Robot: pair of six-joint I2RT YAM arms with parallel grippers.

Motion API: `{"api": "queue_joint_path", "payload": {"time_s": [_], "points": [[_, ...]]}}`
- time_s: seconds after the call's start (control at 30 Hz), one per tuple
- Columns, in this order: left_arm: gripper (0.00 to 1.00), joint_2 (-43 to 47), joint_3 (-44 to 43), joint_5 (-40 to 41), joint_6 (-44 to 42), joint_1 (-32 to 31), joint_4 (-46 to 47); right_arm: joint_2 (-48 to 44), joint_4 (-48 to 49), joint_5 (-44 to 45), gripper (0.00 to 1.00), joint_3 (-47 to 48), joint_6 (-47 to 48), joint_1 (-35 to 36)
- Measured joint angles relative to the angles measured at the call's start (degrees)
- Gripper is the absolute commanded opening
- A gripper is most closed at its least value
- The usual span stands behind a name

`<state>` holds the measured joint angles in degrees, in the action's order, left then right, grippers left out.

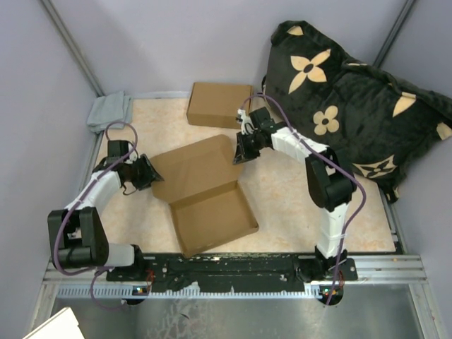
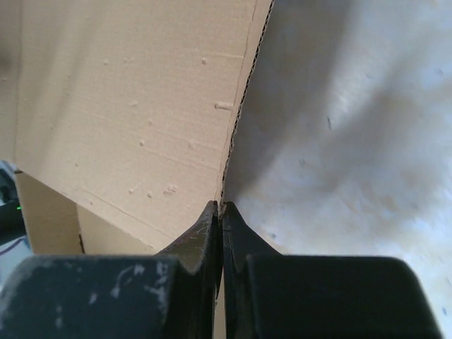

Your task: Fold the paper box

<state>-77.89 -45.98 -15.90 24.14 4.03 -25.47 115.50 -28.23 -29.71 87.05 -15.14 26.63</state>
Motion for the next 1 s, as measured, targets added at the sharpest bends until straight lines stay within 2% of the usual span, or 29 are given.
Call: {"api": "queue_joint_path", "payload": {"time_s": [0.23,0.33,0.43,0.5,0.57,0.6,0.67,0.8,1.0], "points": [[0.24,-2.1,-1.7,-1.6,-0.2,-2.4,1.2,-11.1,1.9,9.2,0.00,-11.7,-0.2,1.5],[0.15,-4.1,-4.1,0.0,-0.3,-6.5,1.1,-16.4,2.9,13.6,0.00,-16.8,-1.0,2.6],[0.02,-5.1,-7.2,2.6,-0.7,-11.3,0.9,-21.9,3.7,17.8,0.00,-21.5,-1.8,3.7],[0.00,-6.0,-9.8,4.4,-1.1,-13.7,0.5,-24.8,4.5,20.2,0.02,-23.9,-2.4,3.7],[0.00,-7.2,-12.6,6.2,-1.7,-15.6,0.3,-26.8,5.5,22.3,0.29,-25.6,-3.0,3.6],[0.00,-7.5,-13.7,7.2,-2.1,-16.6,0.3,-27.5,5.8,23.0,0.39,-26.2,-3.3,3.6],[0.00,-7.3,-14.7,9.0,-3.1,-18.4,1.1,-28.4,6.1,23.7,0.51,-26.4,-3.5,3.7],[0.00,-4.1,-13.7,10.7,-5.6,-20.7,4.1,-29.1,5.6,24.4,0.54,-25.0,-3.0,3.0],[0.00,9.9,-4.5,10.8,-10.2,-21.6,16.3,-29.1,2.4,23.3,0.53,-17.1,-1.2,-1.9]]}}
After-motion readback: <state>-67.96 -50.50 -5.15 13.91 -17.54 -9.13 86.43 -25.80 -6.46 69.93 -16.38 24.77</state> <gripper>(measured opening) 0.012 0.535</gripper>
